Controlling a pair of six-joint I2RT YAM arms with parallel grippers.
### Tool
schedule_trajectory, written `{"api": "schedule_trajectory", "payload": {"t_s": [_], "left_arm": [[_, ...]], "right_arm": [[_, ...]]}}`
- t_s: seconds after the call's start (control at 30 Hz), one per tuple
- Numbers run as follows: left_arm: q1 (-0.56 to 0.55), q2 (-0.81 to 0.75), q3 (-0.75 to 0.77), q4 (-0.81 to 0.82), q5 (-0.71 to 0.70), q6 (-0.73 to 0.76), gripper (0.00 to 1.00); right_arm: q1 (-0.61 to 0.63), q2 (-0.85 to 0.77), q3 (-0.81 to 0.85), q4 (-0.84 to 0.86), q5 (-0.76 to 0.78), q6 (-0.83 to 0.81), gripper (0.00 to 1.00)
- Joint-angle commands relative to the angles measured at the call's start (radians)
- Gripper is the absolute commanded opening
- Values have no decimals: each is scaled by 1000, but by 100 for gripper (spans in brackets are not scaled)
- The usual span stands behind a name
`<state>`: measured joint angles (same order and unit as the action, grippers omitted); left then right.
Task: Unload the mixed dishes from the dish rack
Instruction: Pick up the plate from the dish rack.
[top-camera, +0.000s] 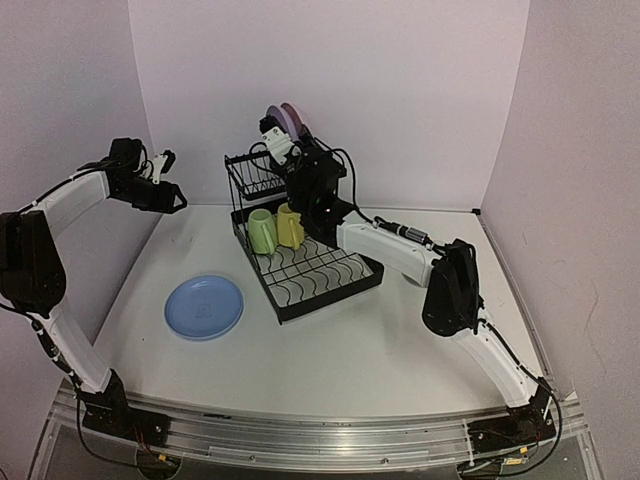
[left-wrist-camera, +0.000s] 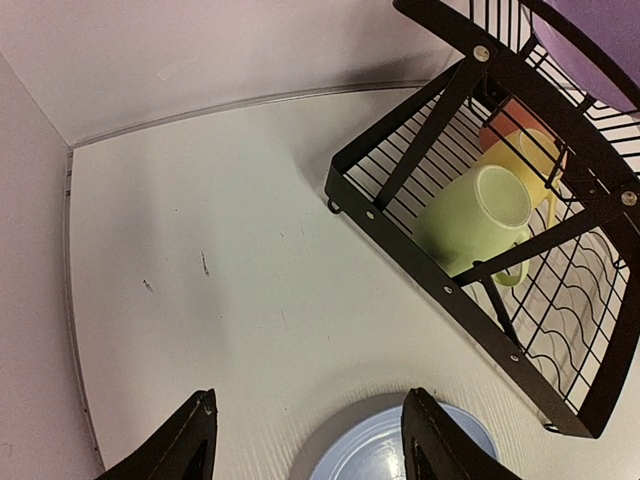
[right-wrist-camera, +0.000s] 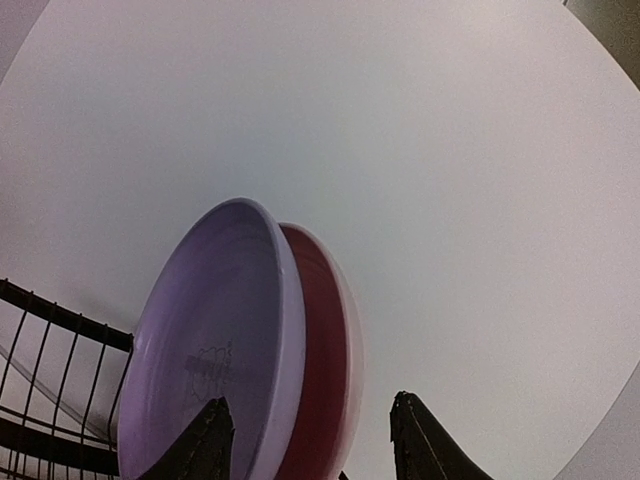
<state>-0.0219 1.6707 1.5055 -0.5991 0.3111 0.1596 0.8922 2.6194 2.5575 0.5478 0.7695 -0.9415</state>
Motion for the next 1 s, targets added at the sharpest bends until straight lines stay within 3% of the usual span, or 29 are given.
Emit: {"api": "schedule_trajectory", "payload": {"t_s": [0.0,0.6,0.97], "left_arm": [[-6,-6,28,19,5,8,63],[-6,9,31,23,17,18,62],[-6,17,46,18,20,15,63]], "right_arm": [[-12,12,35,-23,11,96,51],[-5,51,53,-91,-1,124,37],[-30,46,55,-111,-28,223,31]]}}
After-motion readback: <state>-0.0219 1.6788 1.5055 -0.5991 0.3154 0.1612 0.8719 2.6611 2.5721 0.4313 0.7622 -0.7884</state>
